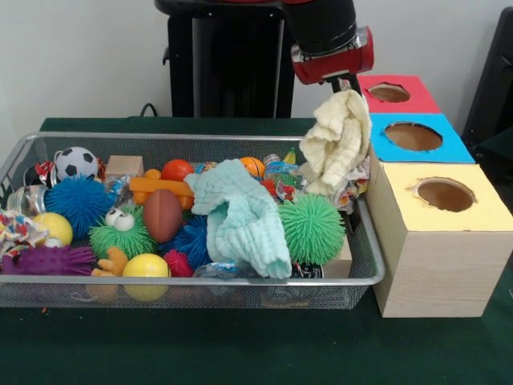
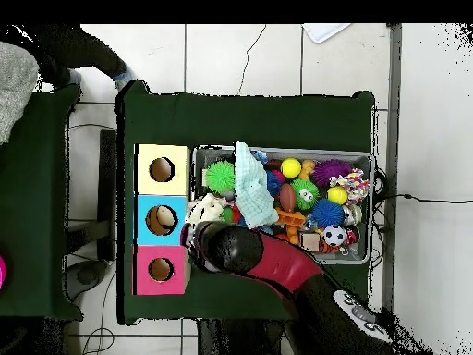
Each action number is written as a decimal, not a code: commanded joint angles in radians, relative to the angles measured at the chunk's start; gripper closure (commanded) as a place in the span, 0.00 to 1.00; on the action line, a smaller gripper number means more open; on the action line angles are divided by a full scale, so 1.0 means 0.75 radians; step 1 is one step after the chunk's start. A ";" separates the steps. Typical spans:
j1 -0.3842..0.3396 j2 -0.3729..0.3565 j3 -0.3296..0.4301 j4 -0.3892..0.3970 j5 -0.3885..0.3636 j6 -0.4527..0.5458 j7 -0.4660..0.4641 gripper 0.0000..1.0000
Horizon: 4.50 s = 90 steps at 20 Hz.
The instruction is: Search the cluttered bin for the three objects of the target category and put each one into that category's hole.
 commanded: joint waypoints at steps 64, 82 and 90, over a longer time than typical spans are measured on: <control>-0.283 0.335 -0.003 -0.835 -1.104 -0.080 -0.148 0.00; -0.294 0.536 -0.023 -0.952 -1.220 -0.196 -0.065 0.00; -0.308 0.602 -0.025 -0.979 -1.219 -0.231 -0.022 0.00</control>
